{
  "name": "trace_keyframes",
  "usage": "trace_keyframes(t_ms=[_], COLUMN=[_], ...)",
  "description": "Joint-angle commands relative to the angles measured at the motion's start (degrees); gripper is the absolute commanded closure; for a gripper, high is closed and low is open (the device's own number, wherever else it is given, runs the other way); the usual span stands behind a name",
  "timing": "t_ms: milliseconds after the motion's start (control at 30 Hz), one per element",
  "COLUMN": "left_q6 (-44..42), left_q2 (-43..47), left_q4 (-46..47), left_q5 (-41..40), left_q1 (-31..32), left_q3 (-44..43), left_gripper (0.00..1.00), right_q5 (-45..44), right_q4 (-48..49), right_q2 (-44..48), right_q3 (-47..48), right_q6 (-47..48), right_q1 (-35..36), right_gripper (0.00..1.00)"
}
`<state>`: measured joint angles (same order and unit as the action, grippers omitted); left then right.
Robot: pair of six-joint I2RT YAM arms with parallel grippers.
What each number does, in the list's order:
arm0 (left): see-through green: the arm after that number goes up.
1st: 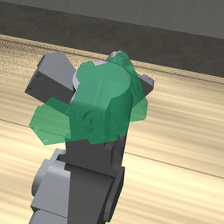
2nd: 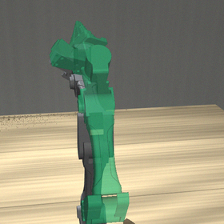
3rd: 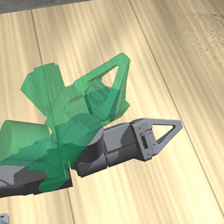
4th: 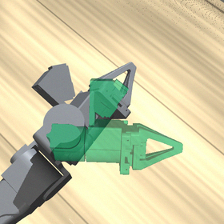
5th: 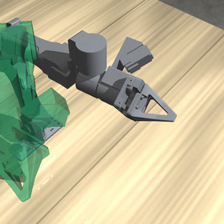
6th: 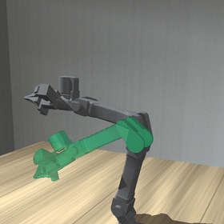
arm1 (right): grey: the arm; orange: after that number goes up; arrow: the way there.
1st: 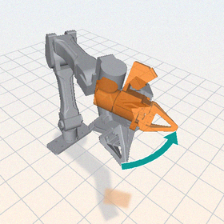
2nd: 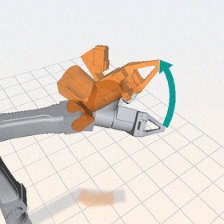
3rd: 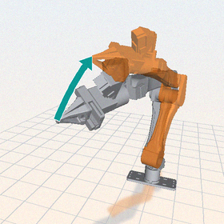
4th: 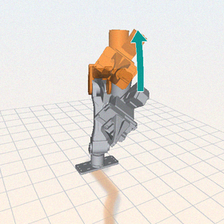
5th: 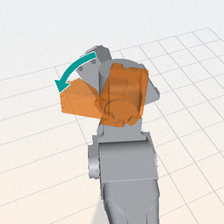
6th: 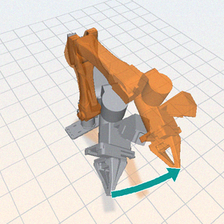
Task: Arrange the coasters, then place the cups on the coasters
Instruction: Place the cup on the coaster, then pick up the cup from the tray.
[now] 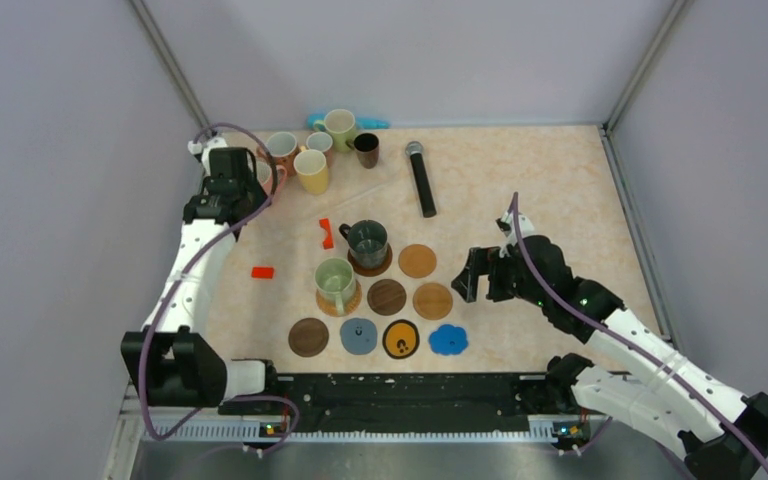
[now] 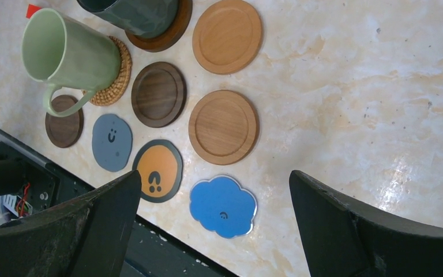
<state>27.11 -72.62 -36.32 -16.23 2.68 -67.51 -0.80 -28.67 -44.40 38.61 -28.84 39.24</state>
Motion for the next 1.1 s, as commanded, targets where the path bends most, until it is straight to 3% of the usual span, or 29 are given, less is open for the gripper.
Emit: trace_keyframes(t_ms=[0,433,1067], left_q6=[5.1,5.1,3.7], left_q2=[-6.6,-30.4,-41.1], left_q4=[7.3,6.3,5.0], left_q5=[-0.9,5.1,7.0], left_q1=[-5.0,-11.4,-12.8], left_q3=[-6.7,-25.3,-27.2], left_gripper=[0.54,0.54,0.59], right_q5=[0.6,1.6,-0.5], right_q4=[2.6,2.5,3.7], right_q2=[-0.2,-1.5,-6.8], right_q3=[0.0,1.5,1.2], right_q6=[-0.6,1.1,2.9], right_q1=[0.0,0.0,0.0], right_gripper=[0.02,0.02,0.01])
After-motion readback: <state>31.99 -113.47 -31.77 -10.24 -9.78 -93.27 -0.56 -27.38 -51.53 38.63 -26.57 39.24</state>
